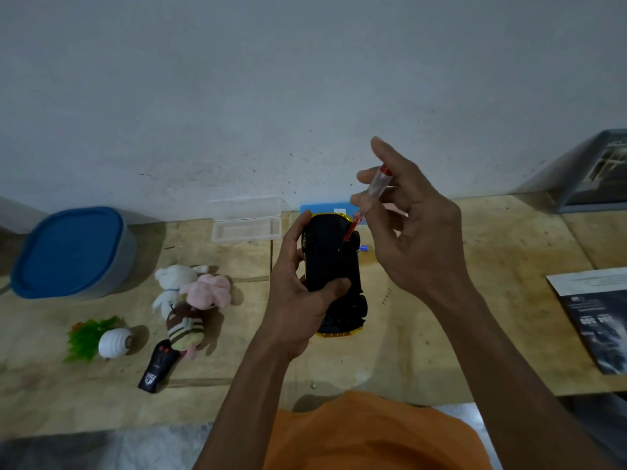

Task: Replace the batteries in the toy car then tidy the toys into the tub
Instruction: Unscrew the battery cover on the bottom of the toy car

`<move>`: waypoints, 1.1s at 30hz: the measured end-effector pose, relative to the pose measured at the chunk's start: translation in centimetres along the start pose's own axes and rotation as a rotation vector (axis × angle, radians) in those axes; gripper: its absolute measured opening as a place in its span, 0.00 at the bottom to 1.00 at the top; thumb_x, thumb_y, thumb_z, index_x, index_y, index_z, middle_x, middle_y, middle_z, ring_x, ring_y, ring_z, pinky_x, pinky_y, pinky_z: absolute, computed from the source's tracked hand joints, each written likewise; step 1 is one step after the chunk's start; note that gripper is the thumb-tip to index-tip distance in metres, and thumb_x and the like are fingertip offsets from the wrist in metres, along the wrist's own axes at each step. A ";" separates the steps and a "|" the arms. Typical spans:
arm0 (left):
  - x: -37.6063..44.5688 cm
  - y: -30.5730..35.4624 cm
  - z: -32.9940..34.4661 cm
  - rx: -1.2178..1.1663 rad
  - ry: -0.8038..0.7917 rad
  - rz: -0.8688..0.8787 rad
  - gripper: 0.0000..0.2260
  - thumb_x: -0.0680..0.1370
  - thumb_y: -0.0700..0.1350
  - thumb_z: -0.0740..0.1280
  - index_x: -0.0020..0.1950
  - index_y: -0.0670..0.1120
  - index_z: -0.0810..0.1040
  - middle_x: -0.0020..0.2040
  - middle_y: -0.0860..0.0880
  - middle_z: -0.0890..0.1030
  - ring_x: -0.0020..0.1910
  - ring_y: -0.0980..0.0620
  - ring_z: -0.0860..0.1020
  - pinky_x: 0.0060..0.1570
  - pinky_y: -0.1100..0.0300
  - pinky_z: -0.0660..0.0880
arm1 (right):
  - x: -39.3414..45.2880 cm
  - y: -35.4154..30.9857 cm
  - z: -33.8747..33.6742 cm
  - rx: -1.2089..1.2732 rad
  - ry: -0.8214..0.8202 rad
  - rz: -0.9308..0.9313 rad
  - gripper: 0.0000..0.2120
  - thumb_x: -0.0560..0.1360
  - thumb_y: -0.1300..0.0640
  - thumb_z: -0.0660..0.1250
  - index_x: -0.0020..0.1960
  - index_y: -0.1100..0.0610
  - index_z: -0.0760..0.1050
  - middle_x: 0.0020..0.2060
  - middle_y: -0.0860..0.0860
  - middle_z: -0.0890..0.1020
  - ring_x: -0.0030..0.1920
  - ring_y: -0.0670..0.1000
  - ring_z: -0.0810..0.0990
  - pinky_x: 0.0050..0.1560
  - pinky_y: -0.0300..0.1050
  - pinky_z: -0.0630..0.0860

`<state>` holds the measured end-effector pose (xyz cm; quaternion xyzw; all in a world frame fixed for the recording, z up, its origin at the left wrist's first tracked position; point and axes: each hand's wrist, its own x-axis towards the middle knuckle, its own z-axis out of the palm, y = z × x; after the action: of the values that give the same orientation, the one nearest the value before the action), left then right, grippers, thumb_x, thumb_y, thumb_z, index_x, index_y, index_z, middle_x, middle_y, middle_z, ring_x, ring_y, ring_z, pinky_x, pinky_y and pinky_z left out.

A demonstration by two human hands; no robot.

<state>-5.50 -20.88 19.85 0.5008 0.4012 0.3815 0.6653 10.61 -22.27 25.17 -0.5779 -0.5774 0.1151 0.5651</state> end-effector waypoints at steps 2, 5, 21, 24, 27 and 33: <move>-0.1 -0.1 -0.2 -0.008 -0.006 0.007 0.44 0.71 0.24 0.72 0.75 0.62 0.66 0.72 0.44 0.72 0.59 0.42 0.82 0.46 0.49 0.84 | -0.1 0.0 0.3 -0.037 0.035 -0.029 0.23 0.78 0.59 0.71 0.72 0.58 0.71 0.53 0.51 0.79 0.52 0.47 0.82 0.50 0.35 0.81; -0.2 0.0 -0.7 -0.018 0.000 0.003 0.44 0.71 0.24 0.72 0.75 0.63 0.66 0.71 0.43 0.72 0.59 0.42 0.82 0.46 0.50 0.84 | -0.1 0.0 0.7 -0.041 0.076 -0.023 0.24 0.77 0.58 0.72 0.71 0.58 0.72 0.50 0.51 0.78 0.49 0.47 0.81 0.51 0.32 0.79; -2.3 -0.3 -5.6 -0.011 0.007 -0.008 0.44 0.71 0.27 0.73 0.73 0.67 0.67 0.70 0.43 0.73 0.62 0.37 0.80 0.51 0.38 0.82 | -3.1 -2.7 6.2 0.091 0.062 -0.012 0.22 0.78 0.64 0.71 0.70 0.60 0.69 0.56 0.55 0.82 0.55 0.47 0.83 0.51 0.41 0.82; -3.0 -0.4 -6.5 -0.009 0.016 -0.005 0.44 0.71 0.25 0.73 0.74 0.65 0.66 0.70 0.43 0.73 0.60 0.40 0.81 0.50 0.42 0.83 | -3.7 -2.9 7.0 0.001 0.086 -0.061 0.23 0.76 0.61 0.73 0.70 0.58 0.71 0.50 0.55 0.81 0.48 0.48 0.81 0.45 0.39 0.82; -3.7 -0.6 -7.4 -0.023 0.012 -0.016 0.44 0.71 0.25 0.73 0.75 0.64 0.66 0.70 0.44 0.73 0.59 0.43 0.82 0.50 0.44 0.84 | -4.1 -3.4 7.5 -0.009 0.037 0.020 0.25 0.77 0.63 0.71 0.72 0.56 0.70 0.45 0.49 0.82 0.44 0.43 0.81 0.42 0.34 0.80; -4.8 -1.2 -8.5 -0.051 -0.079 -0.079 0.47 0.70 0.24 0.74 0.75 0.66 0.65 0.70 0.44 0.73 0.60 0.41 0.81 0.51 0.42 0.83 | -4.4 -4.3 7.8 0.275 -0.011 0.284 0.19 0.81 0.62 0.64 0.69 0.50 0.66 0.39 0.57 0.80 0.36 0.52 0.83 0.41 0.48 0.82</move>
<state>-15.04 -22.46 17.87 0.4822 0.3843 0.3450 0.7077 0.78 -23.07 23.66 -0.5701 -0.4719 0.2747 0.6138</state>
